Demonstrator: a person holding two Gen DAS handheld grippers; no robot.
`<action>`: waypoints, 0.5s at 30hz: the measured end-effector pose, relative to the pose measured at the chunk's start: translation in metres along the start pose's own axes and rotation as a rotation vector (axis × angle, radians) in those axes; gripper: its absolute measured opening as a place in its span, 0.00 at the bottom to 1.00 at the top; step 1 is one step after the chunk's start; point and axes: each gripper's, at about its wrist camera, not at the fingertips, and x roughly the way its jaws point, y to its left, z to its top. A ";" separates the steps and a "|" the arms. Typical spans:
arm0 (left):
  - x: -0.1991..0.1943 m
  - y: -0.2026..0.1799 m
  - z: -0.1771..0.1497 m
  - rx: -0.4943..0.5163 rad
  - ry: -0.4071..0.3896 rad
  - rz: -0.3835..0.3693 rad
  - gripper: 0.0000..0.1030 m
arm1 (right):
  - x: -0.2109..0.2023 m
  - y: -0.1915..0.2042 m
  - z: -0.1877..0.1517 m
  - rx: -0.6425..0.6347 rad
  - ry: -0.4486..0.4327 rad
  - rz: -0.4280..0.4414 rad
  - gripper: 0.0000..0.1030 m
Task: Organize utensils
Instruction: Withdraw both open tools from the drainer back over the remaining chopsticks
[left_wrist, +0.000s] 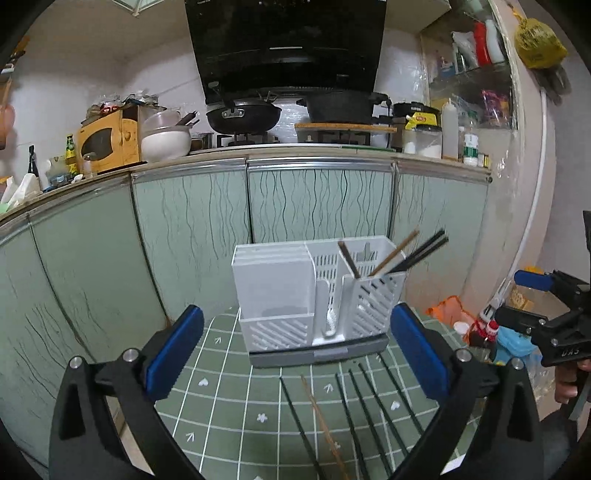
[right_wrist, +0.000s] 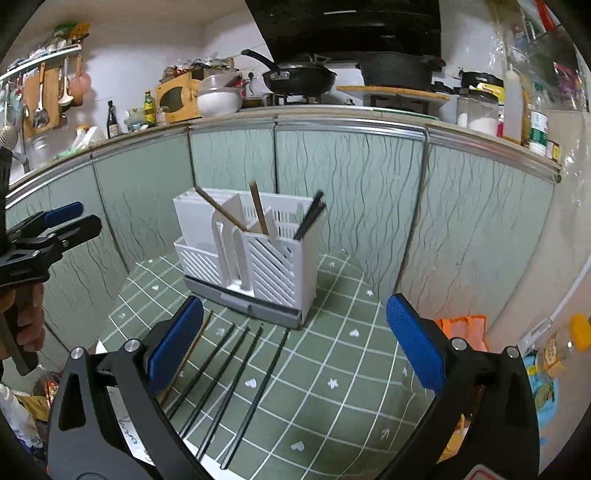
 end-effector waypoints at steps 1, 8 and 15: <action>-0.001 -0.001 -0.005 0.009 -0.001 0.004 0.96 | 0.001 0.001 -0.003 0.001 0.003 -0.003 0.92; -0.002 -0.003 -0.033 -0.001 0.016 0.026 0.96 | 0.007 0.008 -0.029 0.008 0.017 -0.036 0.92; 0.003 0.001 -0.062 -0.040 0.043 0.043 0.96 | 0.015 0.012 -0.051 0.037 0.020 -0.067 0.92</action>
